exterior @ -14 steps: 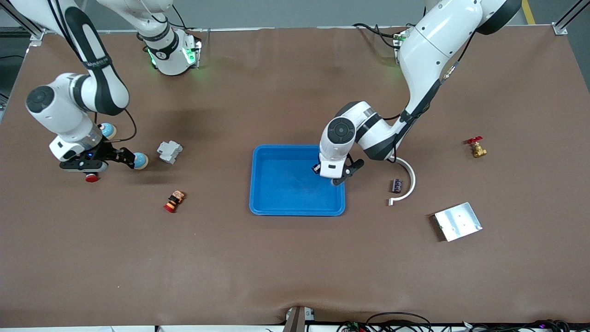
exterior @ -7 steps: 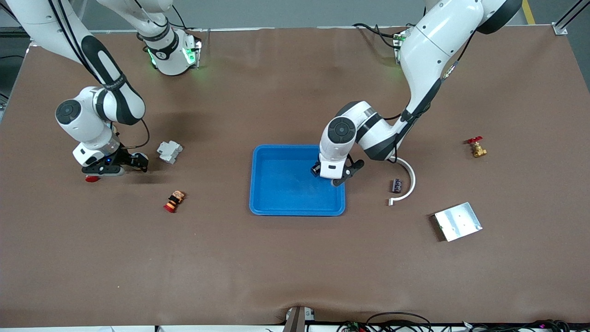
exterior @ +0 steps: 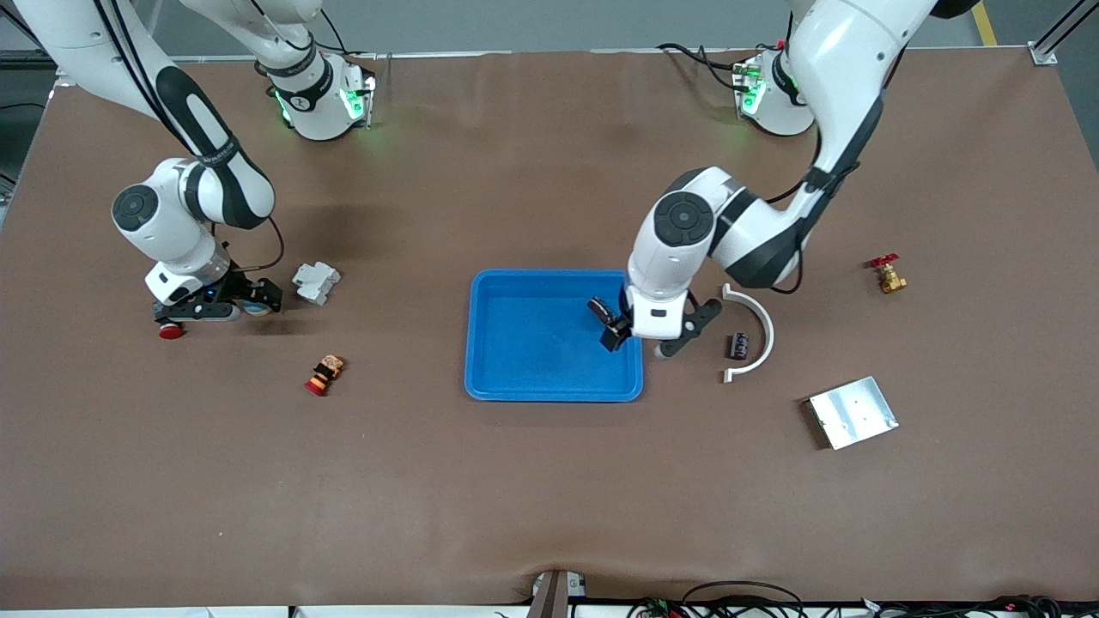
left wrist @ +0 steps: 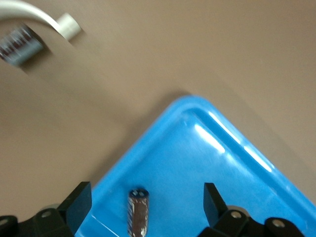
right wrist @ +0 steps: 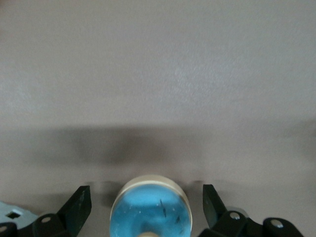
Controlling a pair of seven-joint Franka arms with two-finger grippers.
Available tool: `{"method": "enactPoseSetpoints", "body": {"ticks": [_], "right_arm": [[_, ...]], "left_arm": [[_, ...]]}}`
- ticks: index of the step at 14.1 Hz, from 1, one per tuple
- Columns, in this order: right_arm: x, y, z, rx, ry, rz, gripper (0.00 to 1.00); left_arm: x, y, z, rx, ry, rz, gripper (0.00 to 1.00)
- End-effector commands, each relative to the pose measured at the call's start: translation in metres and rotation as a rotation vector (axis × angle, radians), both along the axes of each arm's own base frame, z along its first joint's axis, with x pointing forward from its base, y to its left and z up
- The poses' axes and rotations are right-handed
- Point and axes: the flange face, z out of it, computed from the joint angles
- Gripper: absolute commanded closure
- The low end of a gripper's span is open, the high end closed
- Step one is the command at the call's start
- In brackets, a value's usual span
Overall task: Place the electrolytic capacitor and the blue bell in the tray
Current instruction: 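Open the left gripper over the tray while the right gripper grasps the bell, then grasp the second capacitor with the left gripper while the right gripper lifts the bell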
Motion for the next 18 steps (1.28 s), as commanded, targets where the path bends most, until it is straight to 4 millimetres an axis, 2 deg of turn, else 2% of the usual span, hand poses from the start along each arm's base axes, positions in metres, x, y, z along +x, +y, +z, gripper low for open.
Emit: {"method": "enactPoseSetpoints", "body": {"ticks": [1, 7, 8, 9, 11, 12, 13, 16, 18], "right_arm": [[-0.005, -0.002, -0.002, 0.002, 0.008, 0.000, 0.00], [-0.006, -0.002, -0.001, 0.002, 0.010, 0.004, 0.00], [-0.005, -0.002, 0.000, 0.002, 0.007, 0.007, 0.05], [-0.005, -0.002, 0.000, 0.001, 0.007, 0.008, 0.22], [-0.005, -0.002, 0.000, 0.001, 0.005, 0.004, 0.73], [-0.005, -0.001, 0.000, 0.002, 0.005, 0.003, 0.94], [-0.004, -0.001, 0.000, 0.002, 0.004, 0.002, 1.00], [0.001, 0.002, 0.006, 0.000, -0.010, 0.006, 1.00], [0.010, 0.008, 0.017, -0.001, -0.036, 0.021, 1.00]], "left_arm": [[0.005, 0.038, 0.007, 0.057, 0.005, -0.106, 0.00], [0.011, 0.103, -0.003, 0.121, 0.032, -0.493, 0.00], [0.009, 0.109, -0.005, 0.127, 0.039, -0.544, 0.00], [0.008, 0.115, -0.009, 0.131, 0.049, -0.590, 0.00], [0.008, 0.131, -0.018, 0.136, 0.066, -0.674, 0.00], [0.008, 0.140, -0.022, 0.134, 0.066, -0.716, 0.00], [0.007, 0.146, -0.028, 0.129, 0.057, -0.763, 0.00], [0.000, 0.161, -0.048, 0.109, 0.021, -0.878, 0.00], [-0.004, 0.167, -0.060, 0.097, 0.023, -0.879, 0.00]]}}
